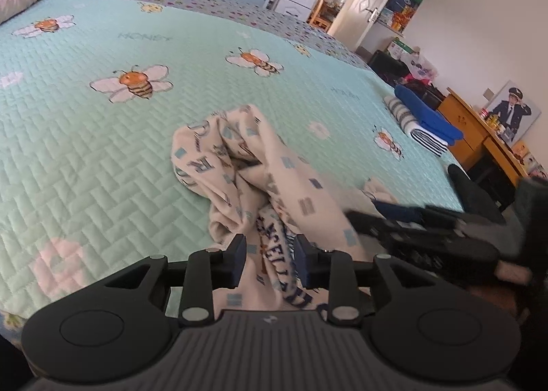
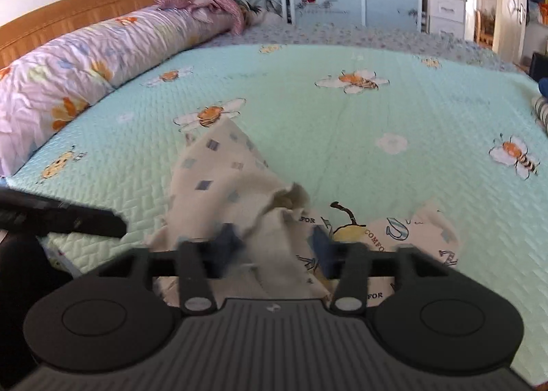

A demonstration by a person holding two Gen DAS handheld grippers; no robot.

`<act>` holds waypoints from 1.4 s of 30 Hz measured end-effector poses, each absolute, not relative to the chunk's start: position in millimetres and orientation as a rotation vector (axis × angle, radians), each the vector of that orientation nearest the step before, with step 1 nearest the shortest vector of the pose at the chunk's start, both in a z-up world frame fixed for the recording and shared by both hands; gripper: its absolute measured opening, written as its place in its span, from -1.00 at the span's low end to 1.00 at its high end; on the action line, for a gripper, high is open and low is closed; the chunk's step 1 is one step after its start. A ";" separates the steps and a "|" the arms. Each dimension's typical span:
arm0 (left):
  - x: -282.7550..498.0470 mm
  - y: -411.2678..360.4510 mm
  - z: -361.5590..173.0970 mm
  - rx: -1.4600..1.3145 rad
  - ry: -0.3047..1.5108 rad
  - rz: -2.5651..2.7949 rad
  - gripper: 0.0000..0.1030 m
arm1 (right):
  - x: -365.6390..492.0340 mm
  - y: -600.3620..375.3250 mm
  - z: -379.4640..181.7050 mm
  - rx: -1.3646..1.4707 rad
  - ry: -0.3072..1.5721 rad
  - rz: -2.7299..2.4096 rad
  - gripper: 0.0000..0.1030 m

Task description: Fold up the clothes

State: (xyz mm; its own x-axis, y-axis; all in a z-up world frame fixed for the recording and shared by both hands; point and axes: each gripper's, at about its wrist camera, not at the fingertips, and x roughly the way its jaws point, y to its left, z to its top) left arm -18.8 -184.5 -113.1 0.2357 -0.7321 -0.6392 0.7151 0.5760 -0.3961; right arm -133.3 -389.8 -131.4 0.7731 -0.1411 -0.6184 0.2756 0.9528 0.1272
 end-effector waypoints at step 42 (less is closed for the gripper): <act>10.7 -233.3 -124.5 0.010 1.058 -1.039 -0.77 | -178.9 -311.7 -112.4 0.060 0.609 0.092 -0.61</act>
